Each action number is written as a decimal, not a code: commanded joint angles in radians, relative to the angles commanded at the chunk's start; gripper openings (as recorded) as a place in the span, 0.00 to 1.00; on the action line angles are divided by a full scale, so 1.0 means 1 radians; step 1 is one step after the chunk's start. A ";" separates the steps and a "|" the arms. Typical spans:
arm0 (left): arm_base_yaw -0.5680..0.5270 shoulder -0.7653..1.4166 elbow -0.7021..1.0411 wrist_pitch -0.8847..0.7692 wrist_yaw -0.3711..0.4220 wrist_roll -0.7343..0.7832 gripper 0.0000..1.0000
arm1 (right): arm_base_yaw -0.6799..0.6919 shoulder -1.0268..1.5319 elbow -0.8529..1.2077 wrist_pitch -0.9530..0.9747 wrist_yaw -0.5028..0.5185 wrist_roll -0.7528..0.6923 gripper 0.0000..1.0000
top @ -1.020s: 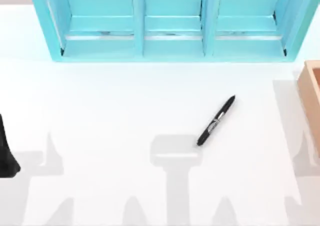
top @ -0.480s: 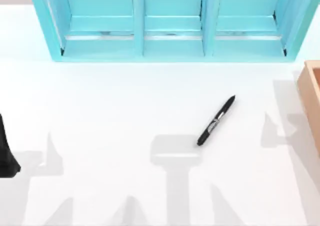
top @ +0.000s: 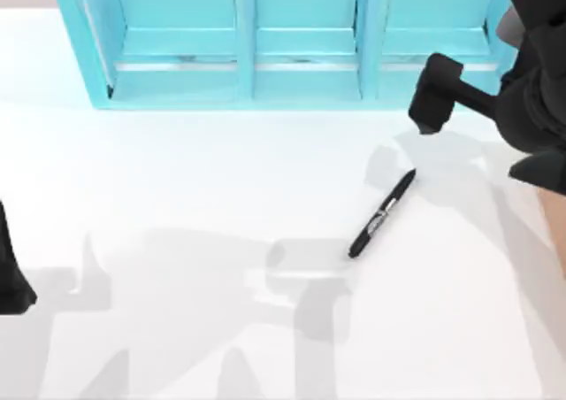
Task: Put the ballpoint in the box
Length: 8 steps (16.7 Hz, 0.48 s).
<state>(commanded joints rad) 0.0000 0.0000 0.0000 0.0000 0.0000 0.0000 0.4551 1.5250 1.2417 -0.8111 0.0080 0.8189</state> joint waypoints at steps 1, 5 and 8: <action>0.000 0.000 0.000 0.000 0.000 0.000 1.00 | 0.011 0.110 0.082 -0.056 -0.001 0.043 1.00; 0.000 0.000 0.000 0.000 0.000 0.000 1.00 | 0.026 0.458 0.372 -0.234 -0.012 0.184 1.00; 0.000 0.000 0.000 0.000 0.000 0.000 1.00 | 0.019 0.610 0.526 -0.315 -0.024 0.249 1.00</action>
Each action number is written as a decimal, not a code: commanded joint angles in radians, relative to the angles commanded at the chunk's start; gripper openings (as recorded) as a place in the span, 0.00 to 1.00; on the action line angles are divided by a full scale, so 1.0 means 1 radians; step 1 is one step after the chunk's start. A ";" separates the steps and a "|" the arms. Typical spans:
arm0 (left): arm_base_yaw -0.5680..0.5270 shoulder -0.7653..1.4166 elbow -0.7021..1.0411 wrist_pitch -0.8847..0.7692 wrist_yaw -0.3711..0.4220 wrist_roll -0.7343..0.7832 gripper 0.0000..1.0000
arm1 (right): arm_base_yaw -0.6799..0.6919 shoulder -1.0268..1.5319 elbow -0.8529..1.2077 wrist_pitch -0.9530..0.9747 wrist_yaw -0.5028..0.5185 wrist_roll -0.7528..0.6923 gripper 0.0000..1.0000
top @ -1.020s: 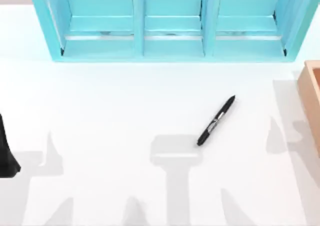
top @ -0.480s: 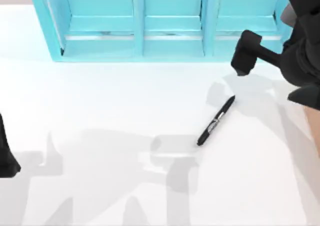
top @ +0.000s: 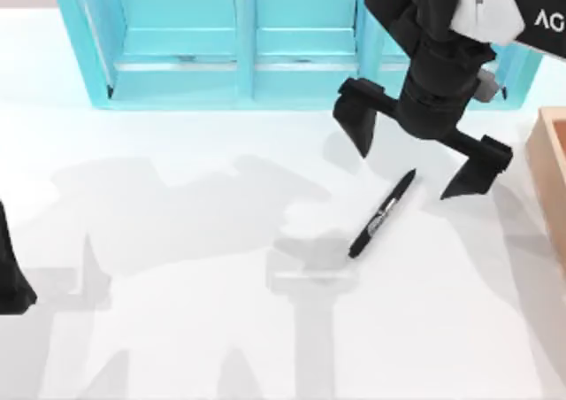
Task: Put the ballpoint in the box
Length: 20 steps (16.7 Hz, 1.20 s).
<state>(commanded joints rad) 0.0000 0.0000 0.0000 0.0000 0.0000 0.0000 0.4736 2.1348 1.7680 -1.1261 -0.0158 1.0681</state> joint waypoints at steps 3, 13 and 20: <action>0.000 0.000 0.000 0.000 0.000 0.000 1.00 | -0.009 0.061 0.074 -0.034 -0.008 0.029 1.00; 0.000 0.000 0.000 0.000 0.000 0.000 1.00 | -0.006 0.114 0.008 0.085 -0.008 0.035 1.00; 0.000 0.000 0.000 0.000 0.000 0.000 1.00 | -0.002 0.199 -0.105 0.282 -0.007 0.040 1.00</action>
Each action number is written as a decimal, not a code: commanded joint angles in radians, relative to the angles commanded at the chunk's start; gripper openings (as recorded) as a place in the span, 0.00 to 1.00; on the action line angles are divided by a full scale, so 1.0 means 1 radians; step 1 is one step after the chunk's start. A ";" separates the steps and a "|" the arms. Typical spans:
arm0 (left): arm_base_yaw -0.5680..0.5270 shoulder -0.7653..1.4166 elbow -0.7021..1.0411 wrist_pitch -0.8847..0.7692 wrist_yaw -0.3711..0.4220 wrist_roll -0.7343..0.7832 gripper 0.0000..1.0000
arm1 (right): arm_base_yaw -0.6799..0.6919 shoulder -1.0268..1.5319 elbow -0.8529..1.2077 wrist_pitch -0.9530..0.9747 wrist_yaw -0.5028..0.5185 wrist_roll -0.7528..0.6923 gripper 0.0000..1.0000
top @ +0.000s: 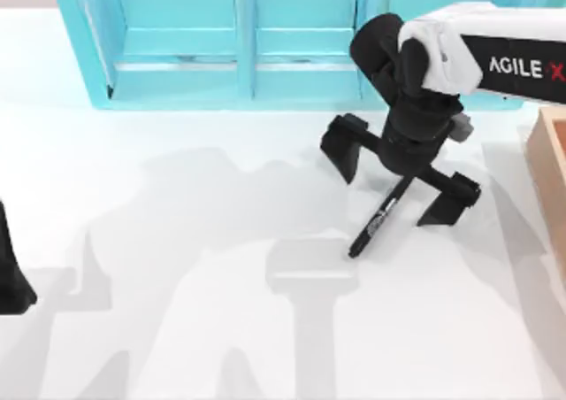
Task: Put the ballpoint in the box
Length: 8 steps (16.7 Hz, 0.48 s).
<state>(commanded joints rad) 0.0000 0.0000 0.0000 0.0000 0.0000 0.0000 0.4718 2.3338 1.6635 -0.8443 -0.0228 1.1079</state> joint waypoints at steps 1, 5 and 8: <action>0.000 0.000 0.000 0.000 0.000 0.000 1.00 | 0.000 0.000 0.000 0.000 0.000 0.000 1.00; 0.000 0.000 0.000 0.000 0.000 0.000 1.00 | 0.000 0.000 0.000 0.000 0.000 0.000 0.77; 0.000 0.000 0.000 0.000 0.000 0.000 1.00 | 0.000 0.000 0.000 0.000 0.000 0.000 0.55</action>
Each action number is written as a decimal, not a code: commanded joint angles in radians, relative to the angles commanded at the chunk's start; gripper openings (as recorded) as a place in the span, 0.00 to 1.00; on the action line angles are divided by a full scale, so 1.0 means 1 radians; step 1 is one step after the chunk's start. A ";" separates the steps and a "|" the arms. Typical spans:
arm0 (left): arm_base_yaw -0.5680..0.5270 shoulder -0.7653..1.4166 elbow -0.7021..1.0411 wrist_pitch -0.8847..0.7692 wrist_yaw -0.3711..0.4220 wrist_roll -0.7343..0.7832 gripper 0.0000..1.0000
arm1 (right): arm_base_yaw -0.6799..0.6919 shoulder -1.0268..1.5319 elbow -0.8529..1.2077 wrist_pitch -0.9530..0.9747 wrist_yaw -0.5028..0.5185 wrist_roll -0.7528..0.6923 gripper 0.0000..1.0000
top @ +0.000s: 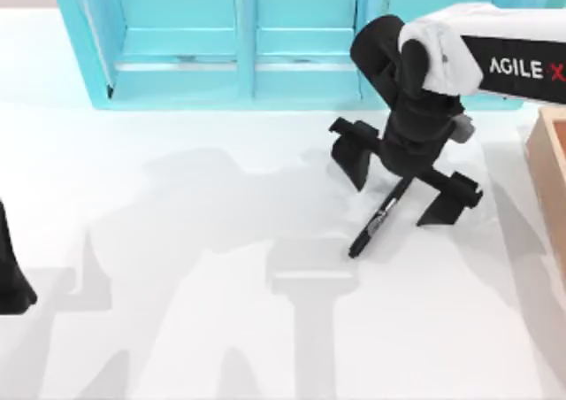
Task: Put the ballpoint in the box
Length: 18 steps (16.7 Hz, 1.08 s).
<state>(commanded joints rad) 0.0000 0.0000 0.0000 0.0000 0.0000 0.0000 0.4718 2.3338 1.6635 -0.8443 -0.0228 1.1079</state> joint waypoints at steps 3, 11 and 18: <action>0.000 0.000 0.000 0.000 0.000 0.000 1.00 | 0.000 0.000 0.000 0.000 0.000 0.000 0.32; 0.000 0.000 0.000 0.000 0.000 0.000 1.00 | 0.000 0.000 0.000 0.000 0.000 0.000 0.00; 0.000 0.000 0.000 0.000 0.000 0.000 1.00 | -0.004 -0.078 0.012 -0.092 0.031 -0.032 0.00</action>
<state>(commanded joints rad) 0.0000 0.0000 0.0000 0.0000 0.0000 0.0000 0.4674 2.2553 1.6755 -0.9364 0.0081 1.0755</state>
